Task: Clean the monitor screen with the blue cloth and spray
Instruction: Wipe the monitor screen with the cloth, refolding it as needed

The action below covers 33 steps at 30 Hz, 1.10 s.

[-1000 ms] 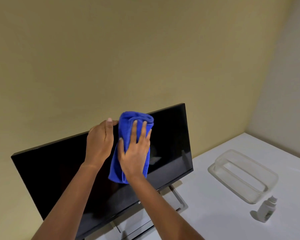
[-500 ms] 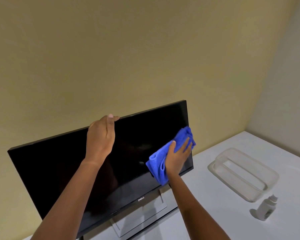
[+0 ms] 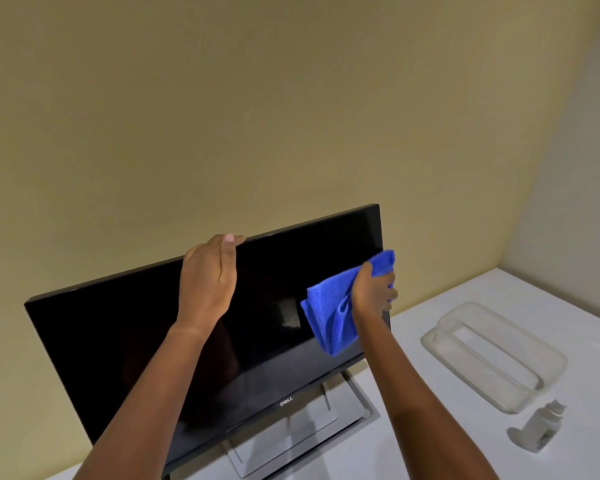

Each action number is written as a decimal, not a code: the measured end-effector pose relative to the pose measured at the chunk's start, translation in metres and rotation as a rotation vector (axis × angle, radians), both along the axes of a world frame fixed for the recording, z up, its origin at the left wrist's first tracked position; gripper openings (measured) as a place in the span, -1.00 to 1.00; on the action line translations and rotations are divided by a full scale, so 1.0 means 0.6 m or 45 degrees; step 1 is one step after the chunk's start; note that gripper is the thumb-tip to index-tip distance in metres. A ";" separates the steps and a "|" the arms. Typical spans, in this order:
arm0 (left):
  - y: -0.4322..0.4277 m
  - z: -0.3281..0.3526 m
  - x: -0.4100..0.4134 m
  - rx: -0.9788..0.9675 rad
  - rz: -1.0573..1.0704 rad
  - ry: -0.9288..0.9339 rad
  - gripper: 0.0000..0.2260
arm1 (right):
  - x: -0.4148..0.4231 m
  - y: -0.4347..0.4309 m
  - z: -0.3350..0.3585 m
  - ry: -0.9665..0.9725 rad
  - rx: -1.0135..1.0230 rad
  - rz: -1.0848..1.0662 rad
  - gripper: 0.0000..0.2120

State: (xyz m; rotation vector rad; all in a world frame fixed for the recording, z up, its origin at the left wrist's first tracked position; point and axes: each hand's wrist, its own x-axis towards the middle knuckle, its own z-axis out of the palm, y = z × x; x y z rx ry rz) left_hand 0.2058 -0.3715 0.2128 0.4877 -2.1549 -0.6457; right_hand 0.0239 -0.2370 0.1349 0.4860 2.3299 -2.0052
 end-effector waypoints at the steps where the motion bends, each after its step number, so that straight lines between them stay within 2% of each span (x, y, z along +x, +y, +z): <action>1: 0.000 -0.001 0.000 -0.006 0.002 0.002 -0.57 | -0.004 -0.005 0.015 0.077 0.011 0.009 -0.43; 6: -0.001 -0.002 -0.002 -0.005 0.001 -0.022 -0.58 | 0.002 0.002 -0.008 0.366 0.184 0.037 -0.46; 8: -0.002 -0.001 -0.004 -0.005 -0.002 -0.026 -0.58 | 0.010 0.014 -0.048 0.321 0.174 0.024 -0.46; 13: 0.000 -0.004 -0.005 -0.032 0.032 -0.004 -0.60 | 0.054 0.032 -0.134 0.005 0.115 -0.029 -0.45; 17: 0.003 -0.002 -0.006 -0.040 0.029 0.007 -0.60 | 0.116 0.015 -0.165 0.064 0.141 0.033 -0.45; 22: 0.004 -0.002 -0.004 -0.048 0.039 0.017 -0.61 | 0.176 -0.019 -0.177 0.098 0.032 0.113 -0.45; 28: 0.007 0.000 0.002 -0.063 0.020 -0.017 -0.60 | 0.089 0.023 -0.158 0.037 -0.052 -0.058 -0.47; 33: 0.006 -0.001 0.000 -0.068 0.030 -0.023 -0.61 | 0.050 0.062 -0.162 0.054 -0.011 -0.004 -0.47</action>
